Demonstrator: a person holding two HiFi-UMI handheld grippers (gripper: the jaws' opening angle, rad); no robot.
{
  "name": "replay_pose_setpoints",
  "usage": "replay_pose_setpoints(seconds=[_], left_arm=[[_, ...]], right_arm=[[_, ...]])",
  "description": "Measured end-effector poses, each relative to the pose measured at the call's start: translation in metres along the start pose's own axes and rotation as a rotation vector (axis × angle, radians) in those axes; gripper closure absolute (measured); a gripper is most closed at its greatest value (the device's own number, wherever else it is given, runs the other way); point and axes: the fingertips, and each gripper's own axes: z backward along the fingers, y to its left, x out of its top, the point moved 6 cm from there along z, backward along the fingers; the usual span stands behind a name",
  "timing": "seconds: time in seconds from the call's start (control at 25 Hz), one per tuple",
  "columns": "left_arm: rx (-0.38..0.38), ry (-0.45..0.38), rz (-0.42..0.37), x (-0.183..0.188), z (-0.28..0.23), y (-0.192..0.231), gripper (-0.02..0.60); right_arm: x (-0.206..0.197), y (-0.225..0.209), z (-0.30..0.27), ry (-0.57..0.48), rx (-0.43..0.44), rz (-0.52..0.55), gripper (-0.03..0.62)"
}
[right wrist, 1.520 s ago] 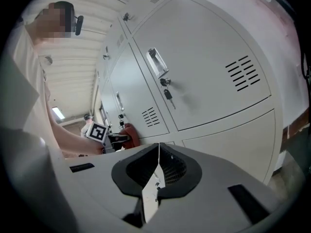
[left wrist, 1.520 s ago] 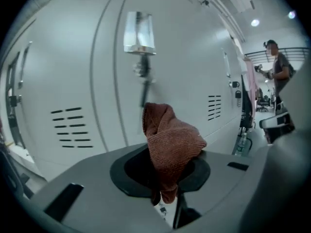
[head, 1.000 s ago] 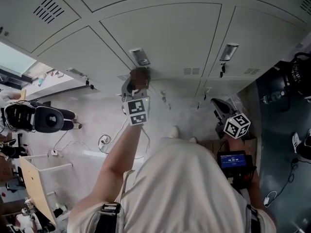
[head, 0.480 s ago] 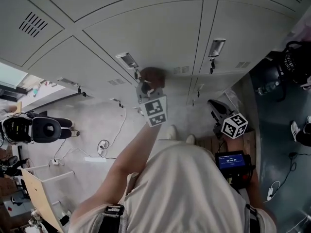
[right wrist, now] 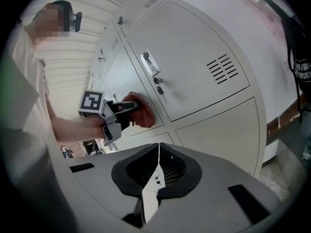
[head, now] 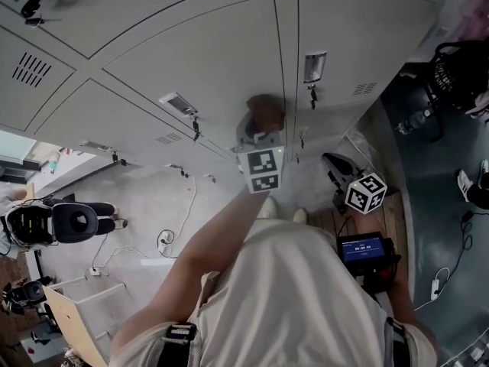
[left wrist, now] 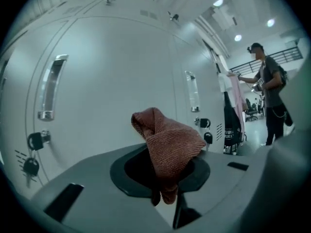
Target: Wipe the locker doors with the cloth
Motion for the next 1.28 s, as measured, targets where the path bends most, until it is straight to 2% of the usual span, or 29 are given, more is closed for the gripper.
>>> replay_pose_setpoints(seconds=[0.16, 0.28, 0.36, 0.48, 0.56, 0.64, 0.76, 0.8, 0.92, 1.08, 1.16, 1.28], left_arm=[[-0.096, -0.052, -0.050, 0.025, -0.016, -0.036, 0.508], [-0.100, -0.093, -0.064, 0.043, -0.012, -0.036, 0.508], [-0.053, -0.110, -0.082, 0.047, -0.002, -0.016, 0.508], [0.076, -0.094, -0.121, 0.043, 0.023, 0.031, 0.508], [0.161, -0.083, -0.174, 0.043, 0.037, 0.058, 0.508], [0.222, -0.091, -0.270, 0.050, 0.049, 0.077, 0.508], [0.291, -0.136, -0.464, 0.062, 0.063, 0.095, 0.508], [0.315, -0.148, -0.485, 0.065, 0.068, 0.104, 0.508], [0.392, -0.146, -0.416, 0.066, 0.087, 0.135, 0.508], [0.508, -0.099, -0.248, 0.046, 0.107, 0.182, 0.508], [0.539, -0.088, -0.222, 0.044, 0.111, 0.192, 0.508], [0.505, -0.106, -0.235, 0.052, 0.105, 0.178, 0.508]], right_arm=[[0.003, -0.004, 0.007, -0.014, -0.014, -0.002, 0.576], [0.006, -0.009, 0.014, -0.029, -0.029, -0.002, 0.576], [0.008, -0.011, 0.016, -0.038, -0.036, -0.005, 0.576], [0.007, -0.015, 0.016, -0.037, -0.032, -0.014, 0.576], [0.006, -0.017, 0.011, -0.027, -0.021, -0.018, 0.576], [0.005, -0.015, 0.003, -0.018, -0.002, -0.019, 0.576], [0.008, -0.009, -0.011, -0.007, 0.035, -0.005, 0.576], [0.010, -0.006, -0.016, -0.005, 0.046, 0.002, 0.576], [0.015, -0.002, -0.025, -0.004, 0.068, 0.014, 0.576], [0.016, 0.002, -0.029, 0.009, 0.084, 0.029, 0.576], [0.015, 0.002, -0.027, 0.015, 0.082, 0.030, 0.576], [0.014, 0.001, -0.022, 0.016, 0.068, 0.023, 0.576]])
